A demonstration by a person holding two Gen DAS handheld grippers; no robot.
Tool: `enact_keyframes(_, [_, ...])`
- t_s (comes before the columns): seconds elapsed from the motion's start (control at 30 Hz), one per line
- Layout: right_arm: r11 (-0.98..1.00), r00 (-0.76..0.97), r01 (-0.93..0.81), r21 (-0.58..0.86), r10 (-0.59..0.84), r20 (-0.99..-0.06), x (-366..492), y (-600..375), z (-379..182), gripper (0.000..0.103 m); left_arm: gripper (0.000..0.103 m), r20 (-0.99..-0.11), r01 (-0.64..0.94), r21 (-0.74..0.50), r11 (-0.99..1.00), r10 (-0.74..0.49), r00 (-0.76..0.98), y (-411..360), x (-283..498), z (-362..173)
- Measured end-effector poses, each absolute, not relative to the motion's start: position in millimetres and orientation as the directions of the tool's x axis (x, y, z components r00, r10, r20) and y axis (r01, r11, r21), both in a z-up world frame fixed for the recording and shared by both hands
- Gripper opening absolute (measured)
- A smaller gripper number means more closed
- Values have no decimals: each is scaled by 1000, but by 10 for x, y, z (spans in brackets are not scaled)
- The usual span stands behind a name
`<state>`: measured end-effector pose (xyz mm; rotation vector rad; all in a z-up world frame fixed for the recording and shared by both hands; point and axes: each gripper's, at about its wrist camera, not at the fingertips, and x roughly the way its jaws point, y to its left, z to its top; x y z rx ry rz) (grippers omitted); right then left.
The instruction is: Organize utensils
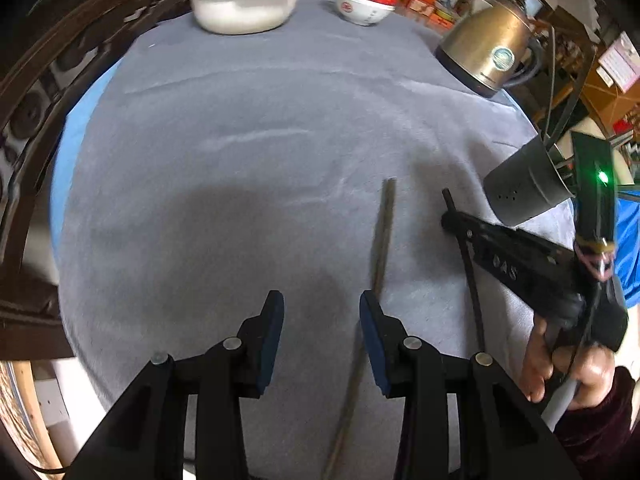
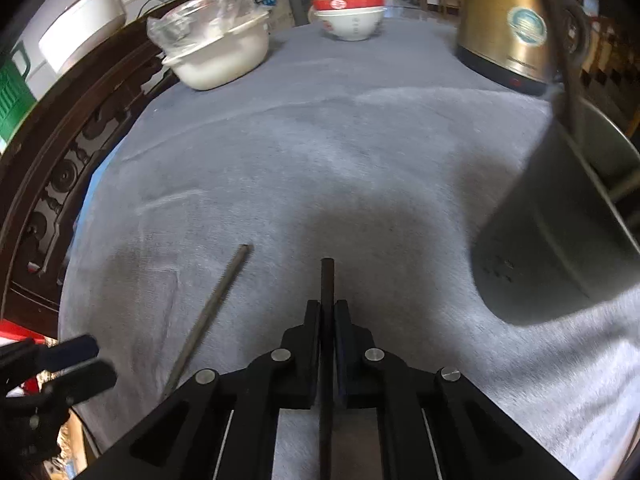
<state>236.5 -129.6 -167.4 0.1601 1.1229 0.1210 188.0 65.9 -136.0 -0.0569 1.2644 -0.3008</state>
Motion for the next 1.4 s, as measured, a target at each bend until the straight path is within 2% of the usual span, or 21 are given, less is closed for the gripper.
enact_keyframes(0.4, [957, 550, -9, 291, 247, -798, 1810, -1723, -1219, 7, 41, -956, 272, -194, 943, -243, 162, -75, 2457, -1554])
enact_keyframes(0.67, [941, 600, 7, 337, 266, -754, 1540, -1947, -1055, 7, 40, -967, 238, -196, 951, -228, 114, -210, 2728, -1696])
enact_keyframes(0.73, [938, 605, 13, 346, 268, -750, 1508, -1987, -1060, 7, 37, -967, 238, -202, 950, -232, 104, -247, 2758, -1723])
enact_keyframes(0.8, [934, 608, 18, 357, 273, -745, 1489, -2022, -1058, 7, 30, -969, 247, -186, 951, -220, 116, -287, 2771, -1722])
enact_keyframes(0.83, [932, 610, 20, 361, 275, -743, 1478, -2030, -1052, 7, 26, -969, 252, -180, 951, -215, 121, -305, 2772, -1721])
enact_keyframes(0.87, [931, 614, 21, 365, 276, -740, 1466, -2043, -1039, 7, 16, -969, 255, -177, 951, -213, 121, -324, 2777, -1728])
enact_keyframes(0.93, [929, 622, 21, 371, 279, -732, 1457, -2064, -1020, 7, 8, -971, 252, -173, 952, -209, 119, -350, 2787, -1748])
enact_keyframes(1.0, [925, 638, 18, 380, 282, -717, 1412, -2093, -972, 7, 7, -970, 231, -173, 958, -206, 129, -323, 2765, -1731])
enact_keyframes(1.13, [915, 678, 11, 404, 290, -675, 1325, -2178, -863, 7, 6, -957, 221, -157, 963, -203, 207, -302, 2633, -1521])
enact_keyframes(1.4, [883, 774, 2, 470, 297, -559, 1162, -2391, -587, 7, 5, -876, 266, -195, 944, -289, 385, -248, 2169, -671])
